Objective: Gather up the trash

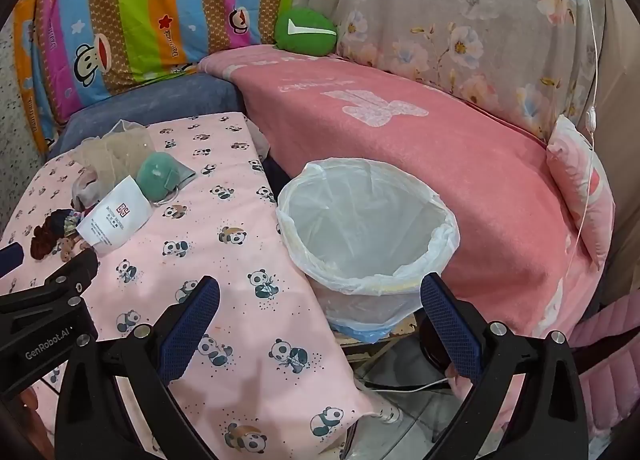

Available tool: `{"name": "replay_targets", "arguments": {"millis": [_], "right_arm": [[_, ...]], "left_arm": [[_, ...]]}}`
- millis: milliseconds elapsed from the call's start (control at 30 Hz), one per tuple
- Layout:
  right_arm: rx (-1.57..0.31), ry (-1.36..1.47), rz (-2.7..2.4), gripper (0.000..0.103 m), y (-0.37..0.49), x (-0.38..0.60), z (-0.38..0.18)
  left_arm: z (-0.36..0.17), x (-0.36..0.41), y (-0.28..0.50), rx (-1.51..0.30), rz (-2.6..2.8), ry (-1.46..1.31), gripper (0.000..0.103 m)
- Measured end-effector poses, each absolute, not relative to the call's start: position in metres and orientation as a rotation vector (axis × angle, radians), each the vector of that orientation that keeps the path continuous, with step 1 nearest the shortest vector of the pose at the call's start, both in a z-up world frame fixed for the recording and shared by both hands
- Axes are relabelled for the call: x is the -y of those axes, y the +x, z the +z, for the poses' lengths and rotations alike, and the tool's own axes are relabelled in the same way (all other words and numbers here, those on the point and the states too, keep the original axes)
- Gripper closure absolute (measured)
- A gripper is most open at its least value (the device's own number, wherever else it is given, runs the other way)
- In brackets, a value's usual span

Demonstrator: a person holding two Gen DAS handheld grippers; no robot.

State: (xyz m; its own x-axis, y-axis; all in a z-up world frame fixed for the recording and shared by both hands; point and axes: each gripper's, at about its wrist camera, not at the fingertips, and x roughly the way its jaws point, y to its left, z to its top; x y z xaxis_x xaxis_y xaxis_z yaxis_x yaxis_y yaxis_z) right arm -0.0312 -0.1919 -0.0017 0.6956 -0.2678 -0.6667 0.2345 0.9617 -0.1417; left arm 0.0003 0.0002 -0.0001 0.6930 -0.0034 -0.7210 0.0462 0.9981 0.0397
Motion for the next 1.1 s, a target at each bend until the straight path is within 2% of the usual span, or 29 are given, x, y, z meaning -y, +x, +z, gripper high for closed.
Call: {"name": "replay_targets", "arguments": {"millis": [1100], "right_arm": [[-0.722,-0.045,-0.294,0.007,-0.039,0.193,0.005]], "left_arm": [[0.008,0.001,-0.007,-0.771,-0.021,0.068,0.007]]}}
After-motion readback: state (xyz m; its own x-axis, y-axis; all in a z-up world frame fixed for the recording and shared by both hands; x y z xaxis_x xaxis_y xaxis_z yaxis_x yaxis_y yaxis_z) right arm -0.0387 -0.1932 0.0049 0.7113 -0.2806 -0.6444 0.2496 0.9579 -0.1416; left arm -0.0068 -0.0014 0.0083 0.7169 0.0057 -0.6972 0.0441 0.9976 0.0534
